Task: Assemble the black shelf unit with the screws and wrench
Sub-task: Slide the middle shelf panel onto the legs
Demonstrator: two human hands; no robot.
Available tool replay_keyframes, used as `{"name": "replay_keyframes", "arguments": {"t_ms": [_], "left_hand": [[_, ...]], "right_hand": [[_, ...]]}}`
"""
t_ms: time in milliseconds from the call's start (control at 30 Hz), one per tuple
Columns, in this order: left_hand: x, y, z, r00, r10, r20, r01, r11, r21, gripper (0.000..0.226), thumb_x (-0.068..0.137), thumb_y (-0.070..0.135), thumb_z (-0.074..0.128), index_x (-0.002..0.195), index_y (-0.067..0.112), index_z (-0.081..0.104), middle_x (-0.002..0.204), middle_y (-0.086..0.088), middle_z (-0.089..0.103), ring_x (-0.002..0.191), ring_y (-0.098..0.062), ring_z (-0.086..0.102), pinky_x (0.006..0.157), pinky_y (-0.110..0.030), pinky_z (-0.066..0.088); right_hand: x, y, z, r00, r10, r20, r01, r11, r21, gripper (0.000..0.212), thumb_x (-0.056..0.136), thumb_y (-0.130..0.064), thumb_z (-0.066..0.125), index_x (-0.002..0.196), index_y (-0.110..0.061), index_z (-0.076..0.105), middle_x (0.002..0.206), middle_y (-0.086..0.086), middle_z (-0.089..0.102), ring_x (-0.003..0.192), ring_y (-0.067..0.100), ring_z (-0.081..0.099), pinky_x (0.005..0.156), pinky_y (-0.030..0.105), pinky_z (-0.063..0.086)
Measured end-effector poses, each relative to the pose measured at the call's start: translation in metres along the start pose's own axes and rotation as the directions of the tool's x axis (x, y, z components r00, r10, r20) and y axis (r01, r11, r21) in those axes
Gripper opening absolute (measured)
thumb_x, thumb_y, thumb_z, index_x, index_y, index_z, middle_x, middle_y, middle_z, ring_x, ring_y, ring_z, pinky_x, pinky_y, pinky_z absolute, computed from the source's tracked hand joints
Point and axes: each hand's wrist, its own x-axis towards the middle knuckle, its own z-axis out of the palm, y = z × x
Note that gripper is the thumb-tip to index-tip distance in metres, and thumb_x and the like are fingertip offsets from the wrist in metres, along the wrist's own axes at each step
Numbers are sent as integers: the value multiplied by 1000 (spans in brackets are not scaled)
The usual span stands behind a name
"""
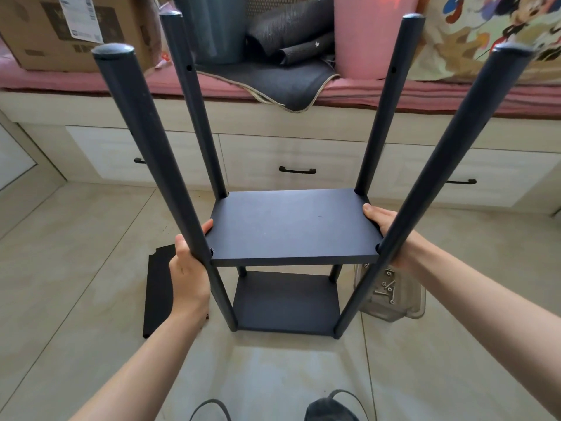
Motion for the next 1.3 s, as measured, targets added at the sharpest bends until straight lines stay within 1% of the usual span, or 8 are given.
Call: {"name": "replay_keyframes", "arguments": {"t_ms": [167,400,567,700,767,1067,1233,1300], "left_hand": [[18,2,2,999,-51,1,51,998,-34,57,99,52,19,96,50,76,97,19,69,83,2,57,79,-22,41],[61,15,5,988,-125,-94,137,981,134,31,102,28,35,86,12,56,84,-6,52,80,-22,44,62,-32,31],[15,18,8,993,77,-84,-60,979,195,34,104,36,37,134,24,49,124,15,53,115,-8,48,97,-28,36],[-28,10,15,974,-199,105,183,973,143,61,99,41,55,151,19,33,151,7,42,138,-13,42,116,-40,34],[-41,16,24,842,-440,311,463,886,1,54,96,43,62,137,12,49,142,1,52,134,-18,49,114,-41,37],[-57,28,51,675,-384,630,567,816,-111,25,98,7,59,123,5,61,118,-13,72,105,-27,72,92,-37,56],[-66,40,46,882,-325,341,245,935,256,69,85,33,79,141,17,42,141,6,50,121,-12,54,97,-30,40],[-76,43,39,966,6,259,-103,926,362,101,77,36,84,154,26,20,144,14,26,129,-5,34,102,-24,30]], "right_hand": [[-8,7,12,998,-43,-48,45,998,50,21,100,-37,55,104,-19,65,83,0,78,68,17,75,48,26,55],[-26,17,41,980,-17,-199,46,989,141,34,100,-27,47,74,-20,67,70,4,64,59,24,60,58,33,45],[-40,22,63,974,-78,-215,117,978,175,30,100,-24,47,73,-22,59,45,-10,58,38,8,56,39,22,43],[-46,26,78,972,-74,-223,114,978,173,24,91,-36,45,78,-18,56,55,-6,55,46,12,52,42,23,37],[-50,28,83,972,-65,-226,104,981,161,29,91,-39,41,86,-17,60,68,-1,61,57,15,58,44,24,41],[-64,19,58,1000,-19,24,14,982,190,22,103,-21,52,121,-9,51,114,16,68,91,28,73,60,34,59],[-65,15,56,996,9,94,-38,948,316,28,102,-11,51,128,-2,50,119,20,67,86,27,74,59,36,58],[-64,16,56,995,5,95,-37,940,338,27,102,-11,52,128,-3,51,116,19,69,85,27,74,58,36,58]]}}
